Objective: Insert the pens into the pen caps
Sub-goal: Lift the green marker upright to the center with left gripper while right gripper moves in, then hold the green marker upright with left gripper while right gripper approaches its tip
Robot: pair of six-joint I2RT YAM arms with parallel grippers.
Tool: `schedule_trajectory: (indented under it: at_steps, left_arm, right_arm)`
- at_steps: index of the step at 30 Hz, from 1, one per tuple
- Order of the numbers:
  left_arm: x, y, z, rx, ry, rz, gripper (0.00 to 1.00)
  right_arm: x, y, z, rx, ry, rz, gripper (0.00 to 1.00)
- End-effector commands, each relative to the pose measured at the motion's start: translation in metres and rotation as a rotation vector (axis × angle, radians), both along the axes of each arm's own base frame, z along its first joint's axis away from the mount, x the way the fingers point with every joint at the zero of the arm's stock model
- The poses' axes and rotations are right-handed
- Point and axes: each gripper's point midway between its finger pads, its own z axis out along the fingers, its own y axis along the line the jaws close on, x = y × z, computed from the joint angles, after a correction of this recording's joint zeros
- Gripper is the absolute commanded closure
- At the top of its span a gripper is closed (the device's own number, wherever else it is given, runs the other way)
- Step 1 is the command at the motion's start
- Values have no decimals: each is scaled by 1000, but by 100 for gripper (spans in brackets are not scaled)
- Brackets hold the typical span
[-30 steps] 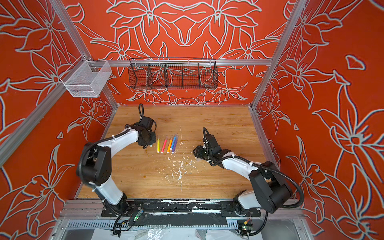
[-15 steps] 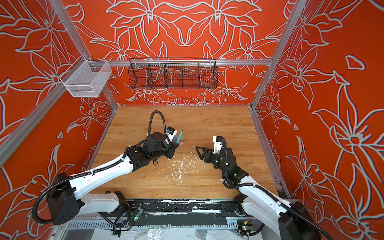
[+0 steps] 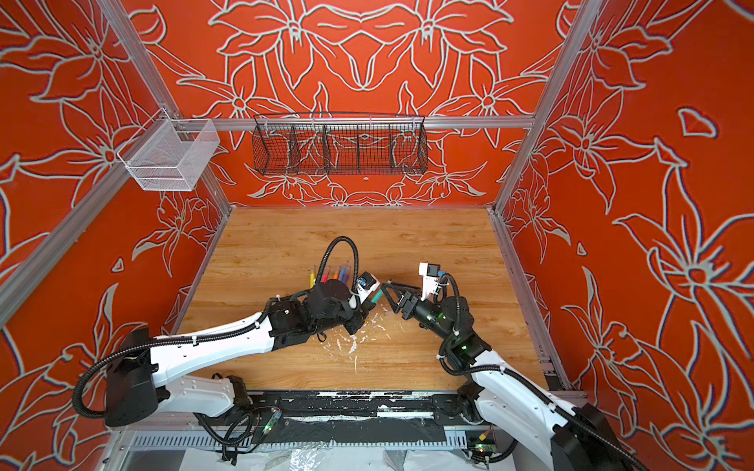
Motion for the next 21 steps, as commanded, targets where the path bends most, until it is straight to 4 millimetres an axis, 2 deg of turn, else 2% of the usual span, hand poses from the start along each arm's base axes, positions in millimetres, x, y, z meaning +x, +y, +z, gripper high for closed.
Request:
schedule_trajectory:
  at_steps: [1, 6, 10, 18, 21]
  left_arm:
    - [2, -7, 10, 17, -70, -7, 100]
    - [-4, -15, 8, 34, -78, -38, 100]
    - [-9, -19, 7, 47, -96, -52, 100]
    - [-6, -19, 5, 59, -106, -36, 100]
    - [-5, -18, 5, 59, -107, -31, 88]
  right_arm:
    - [-2, 9, 18, 38, -31, 60, 43]
    - [1, 10, 15, 31, -17, 56, 51]
    - [2, 10, 12, 23, -11, 48, 61]
    - [1, 11, 13, 19, -16, 62, 91]
    - [-1, 15, 15, 26, -16, 84, 99]
